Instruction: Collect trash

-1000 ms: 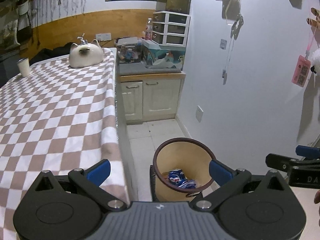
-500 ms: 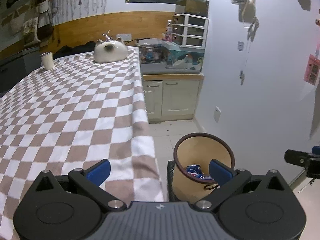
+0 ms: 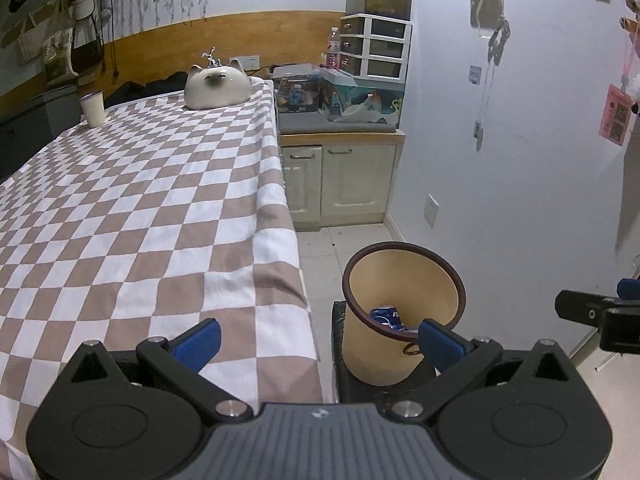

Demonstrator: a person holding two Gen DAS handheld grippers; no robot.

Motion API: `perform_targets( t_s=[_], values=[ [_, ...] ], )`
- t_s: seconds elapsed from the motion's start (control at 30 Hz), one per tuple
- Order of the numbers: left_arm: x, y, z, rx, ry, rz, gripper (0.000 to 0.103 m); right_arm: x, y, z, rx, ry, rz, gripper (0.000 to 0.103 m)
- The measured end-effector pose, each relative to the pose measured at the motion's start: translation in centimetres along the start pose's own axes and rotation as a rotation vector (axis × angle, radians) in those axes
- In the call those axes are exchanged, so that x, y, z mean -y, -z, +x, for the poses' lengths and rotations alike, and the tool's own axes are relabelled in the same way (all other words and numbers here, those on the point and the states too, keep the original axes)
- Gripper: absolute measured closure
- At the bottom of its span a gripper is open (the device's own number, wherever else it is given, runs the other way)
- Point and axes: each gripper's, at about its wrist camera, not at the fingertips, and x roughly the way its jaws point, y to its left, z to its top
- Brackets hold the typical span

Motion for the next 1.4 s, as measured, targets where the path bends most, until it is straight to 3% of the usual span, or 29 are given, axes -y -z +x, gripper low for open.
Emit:
perform_targets(
  t_s=[1.4],
  values=[
    [1.3,0.0,0.4,-0.009,0.007,0.009,0.0,0.7,0.5,-0.1,-0.022,0.05,-0.018,0.001]
  ],
)
